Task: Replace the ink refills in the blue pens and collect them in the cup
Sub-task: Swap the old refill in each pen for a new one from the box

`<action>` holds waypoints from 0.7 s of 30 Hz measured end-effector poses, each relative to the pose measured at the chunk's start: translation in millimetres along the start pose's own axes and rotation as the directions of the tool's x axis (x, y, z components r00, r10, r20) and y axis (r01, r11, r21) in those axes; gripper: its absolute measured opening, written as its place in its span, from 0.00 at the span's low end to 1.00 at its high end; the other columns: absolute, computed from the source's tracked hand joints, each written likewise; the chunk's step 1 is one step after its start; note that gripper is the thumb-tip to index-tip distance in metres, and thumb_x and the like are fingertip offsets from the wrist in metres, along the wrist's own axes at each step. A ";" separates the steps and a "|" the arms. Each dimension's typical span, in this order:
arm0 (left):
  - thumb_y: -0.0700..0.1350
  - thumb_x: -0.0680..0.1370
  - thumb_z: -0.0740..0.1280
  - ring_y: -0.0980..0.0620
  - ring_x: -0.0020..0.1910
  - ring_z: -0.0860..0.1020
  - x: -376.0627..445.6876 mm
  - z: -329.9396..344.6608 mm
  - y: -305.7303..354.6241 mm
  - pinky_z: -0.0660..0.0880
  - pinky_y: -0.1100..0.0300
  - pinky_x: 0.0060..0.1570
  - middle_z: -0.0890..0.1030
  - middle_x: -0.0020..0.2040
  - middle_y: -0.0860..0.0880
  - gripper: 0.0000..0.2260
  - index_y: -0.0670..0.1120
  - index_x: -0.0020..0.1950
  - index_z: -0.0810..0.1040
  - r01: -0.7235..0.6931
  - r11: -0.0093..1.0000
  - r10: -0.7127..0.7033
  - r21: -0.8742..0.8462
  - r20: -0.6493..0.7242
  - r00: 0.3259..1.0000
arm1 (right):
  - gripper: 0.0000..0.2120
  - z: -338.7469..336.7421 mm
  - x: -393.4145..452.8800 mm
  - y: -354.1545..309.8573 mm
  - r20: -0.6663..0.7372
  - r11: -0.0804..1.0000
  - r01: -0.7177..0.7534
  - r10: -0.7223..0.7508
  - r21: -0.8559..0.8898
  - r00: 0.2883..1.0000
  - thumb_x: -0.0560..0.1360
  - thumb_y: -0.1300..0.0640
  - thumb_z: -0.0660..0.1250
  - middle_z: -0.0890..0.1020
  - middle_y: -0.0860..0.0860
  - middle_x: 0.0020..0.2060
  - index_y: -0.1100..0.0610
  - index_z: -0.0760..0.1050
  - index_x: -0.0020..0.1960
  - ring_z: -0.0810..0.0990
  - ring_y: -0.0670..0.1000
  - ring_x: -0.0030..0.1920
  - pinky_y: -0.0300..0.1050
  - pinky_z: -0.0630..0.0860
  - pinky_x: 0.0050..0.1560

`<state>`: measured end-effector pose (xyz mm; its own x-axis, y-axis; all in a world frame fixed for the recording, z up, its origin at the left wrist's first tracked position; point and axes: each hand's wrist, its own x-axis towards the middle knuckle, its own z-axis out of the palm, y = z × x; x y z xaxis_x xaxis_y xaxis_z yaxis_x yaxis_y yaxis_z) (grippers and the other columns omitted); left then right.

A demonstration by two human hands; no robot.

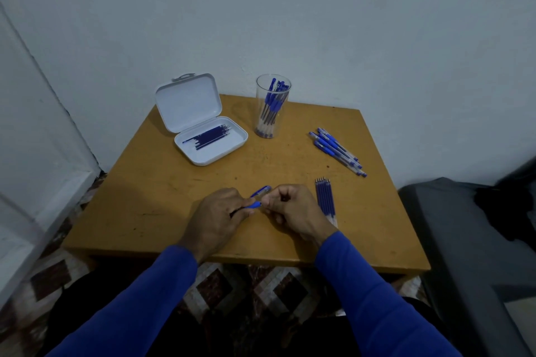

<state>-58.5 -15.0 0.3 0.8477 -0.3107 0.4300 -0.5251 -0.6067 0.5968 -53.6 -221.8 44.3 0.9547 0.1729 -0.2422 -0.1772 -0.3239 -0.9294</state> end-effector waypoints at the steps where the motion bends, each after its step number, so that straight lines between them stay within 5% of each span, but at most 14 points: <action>1: 0.49 0.78 0.72 0.56 0.41 0.78 -0.1 0.2 -0.3 0.78 0.54 0.39 0.80 0.42 0.53 0.10 0.46 0.56 0.86 0.005 1.000 -0.005 0.000 0.005 1.000 | 0.08 -0.2 -0.1 0.3 -0.002 1.000 -0.003 0.003 0.009 1.000 0.80 0.56 0.70 0.83 0.51 0.38 0.61 0.82 0.51 0.75 0.45 0.31 0.36 0.73 0.32; 4: 0.50 0.80 0.69 0.58 0.40 0.77 0.3 0.5 0.8 0.77 0.57 0.39 0.80 0.42 0.54 0.12 0.47 0.59 0.85 0.029 1.000 -0.028 -0.010 0.013 1.000 | 0.04 0.0 0.7 2.2 -0.009 0.998 0.044 -0.044 0.039 0.999 0.78 0.60 0.71 0.82 0.51 0.38 0.58 0.83 0.53 0.75 0.45 0.33 0.36 0.73 0.33; 7: 0.48 0.81 0.68 0.60 0.40 0.77 0.8 -0.8 2.6 0.74 0.65 0.38 0.79 0.43 0.56 0.11 0.49 0.61 0.84 0.048 0.999 -0.048 -0.023 0.006 0.999 | 0.13 0.1 1.3 -0.3 0.016 0.992 0.066 -0.069 0.108 0.998 0.76 0.62 0.74 0.83 0.49 0.41 0.53 0.81 0.59 0.80 0.46 0.39 0.37 0.76 0.39; 12: 0.47 0.79 0.71 0.61 0.42 0.76 0.9 -0.7 3.0 0.70 0.70 0.40 0.78 0.44 0.58 0.12 0.49 0.62 0.83 0.067 0.998 -0.067 0.003 0.015 0.998 | 0.17 4.6 2.0 0.9 -0.062 0.999 0.037 -0.036 0.024 0.997 0.80 0.48 0.69 0.79 0.49 0.33 0.63 0.81 0.51 0.73 0.44 0.30 0.37 0.71 0.31; 16: 0.48 0.79 0.71 0.61 0.42 0.76 0.7 -0.6 0.8 0.70 0.70 0.40 0.78 0.45 0.57 0.11 0.49 0.61 0.84 0.057 0.998 -0.057 0.027 0.007 0.998 | 0.05 2.7 1.7 2.8 -0.006 0.995 0.096 -0.095 0.035 0.995 0.81 0.59 0.68 0.81 0.53 0.40 0.55 0.81 0.55 0.74 0.45 0.33 0.38 0.73 0.33; 18: 0.48 0.79 0.71 0.60 0.42 0.75 1.1 -0.7 0.5 0.70 0.69 0.40 0.78 0.45 0.57 0.11 0.49 0.61 0.83 0.066 0.998 -0.066 0.025 0.006 0.998 | 0.12 -0.8 0.7 1.7 0.041 0.992 0.098 -0.101 0.081 0.994 0.80 0.62 0.69 0.82 0.56 0.45 0.53 0.78 0.62 0.75 0.45 0.34 0.39 0.74 0.33; 21: 0.47 0.79 0.71 0.60 0.41 0.75 0.9 -1.2 2.3 0.69 0.70 0.38 0.77 0.43 0.57 0.12 0.49 0.62 0.83 0.063 0.998 -0.063 0.007 0.007 0.998 | 0.09 2.3 0.6 0.2 -0.007 0.995 0.071 -0.070 0.074 0.997 0.80 0.53 0.69 0.81 0.56 0.41 0.58 0.80 0.56 0.74 0.45 0.31 0.38 0.73 0.31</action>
<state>-59.0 -15.8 2.9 0.8797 -0.2768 0.3868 -0.4700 -0.6301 0.6182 -53.6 -219.6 43.3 0.9665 0.1886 -0.1742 -0.1265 -0.2409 -0.9623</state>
